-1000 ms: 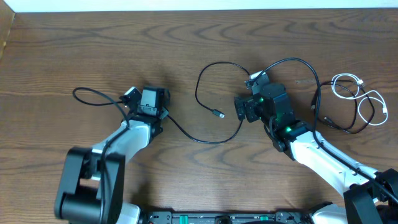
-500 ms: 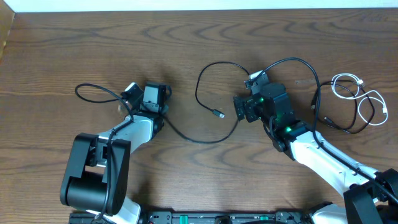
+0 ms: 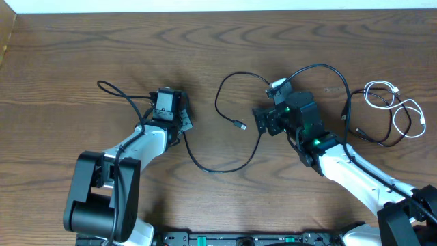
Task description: Untangle cables
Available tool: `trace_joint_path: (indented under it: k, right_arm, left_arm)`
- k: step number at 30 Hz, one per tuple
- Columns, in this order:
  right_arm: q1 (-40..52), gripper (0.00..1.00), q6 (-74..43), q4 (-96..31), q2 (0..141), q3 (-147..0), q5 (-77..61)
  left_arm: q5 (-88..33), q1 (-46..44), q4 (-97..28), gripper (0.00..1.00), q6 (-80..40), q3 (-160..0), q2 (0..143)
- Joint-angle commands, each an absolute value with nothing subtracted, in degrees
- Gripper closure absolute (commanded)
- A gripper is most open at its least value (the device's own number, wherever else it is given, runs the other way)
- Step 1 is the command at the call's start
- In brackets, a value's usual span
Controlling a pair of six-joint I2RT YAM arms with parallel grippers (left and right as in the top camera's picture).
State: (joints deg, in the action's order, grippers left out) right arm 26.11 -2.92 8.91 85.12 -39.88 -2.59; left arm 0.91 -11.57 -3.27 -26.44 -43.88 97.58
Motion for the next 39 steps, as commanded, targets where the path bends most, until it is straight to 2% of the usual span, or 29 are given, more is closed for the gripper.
trace_joint_path:
  k: [1, 6, 9, 11, 12, 15, 24, 26, 28, 29, 30, 33, 36, 37, 39]
  right_arm:
    - [26.37, 0.01, -4.82, 9.43, 86.04, -39.68, -7.16]
    - [26.35, 0.01, -5.76, 10.28, 89.03, -39.68, -8.12]
    - [26.35, 0.01, -7.77, 12.32, 89.69, -39.68, -8.56]
    - [26.35, 0.01, -10.0, 12.36, 89.69, -39.68, -9.45]
    - [26.35, 0.01, -11.05, 12.21, 89.69, -39.68, -10.2]
    - [26.35, 0.01, -13.41, 12.19, 89.89, -39.68, -12.1]
    - [26.35, 0.01, -13.28, 11.53, 91.81, -39.68, -15.14]
    - [26.35, 0.18, -13.19, 11.94, 91.81, -39.68, -19.0]
    - [26.35, 0.46, -12.62, 12.23, 91.81, -39.68, -20.58]
    - [26.35, 0.76, -11.64, 12.29, 91.81, -39.68, -20.53]
    - [26.35, 0.98, -11.09, 12.29, 91.81, -39.68, -20.47]
    - [26.35, 0.99, -5.87, 11.84, 91.83, -39.68, -20.56]
    - [26.48, 0.99, -5.45, 11.99, 92.09, -39.68, -20.53]
    - [26.59, 0.99, -5.48, 12.05, 92.29, -39.68, -20.51]
    - [26.94, 0.94, -5.5, 12.71, 93.08, -39.68, -20.53]
  left_arm:
    - [-3.84, -11.57, -7.11, 0.91, -23.05, -41.25, 100.31]
    - [-14.24, -11.57, -7.53, 0.91, -14.68, -41.28, 99.79]
    - [-16.67, -11.57, -8.91, 0.83, -13.91, -41.28, 99.57]
    - [-16.67, -11.57, -9.87, 0.83, -13.5, -41.25, 99.59]
    - [-16.69, -11.57, -10.11, 0.83, -12.91, -41.25, 99.59]
    - [-16.78, -11.66, -10.2, 0.92, -11.6, -41.21, 99.59]
    - [-27.0, -11.7, -8.97, 0.92, -7.07, -41.21, 99.59]
    - [-26.98, -11.7, -8.97, 0.92, -7.07, -41.21, 99.59]
    - [-26.87, -11.7, -8.97, 0.91, -7.07, -41.21, 99.59]
    - [-26.24, -11.7, -8.97, 0.89, -7.09, -41.21, 99.59]
    - [-25.47, -11.7, -8.99, 0.89, -7.09, -41.21, 99.59]
    - [-21.32, -11.7, -9.26, 0.87, -7.6, -41.21, 99.59]
    - [-21.15, -11.7, -9.3, 0.73, -7.73, -41.21, 99.59]
    - [-21.12, -11.7, -9.3, 0.66, -7.75, -41.21, 99.59]
    - [-21.12, -11.7, -9.26, 0.6, -7.73, -41.21, 99.59]
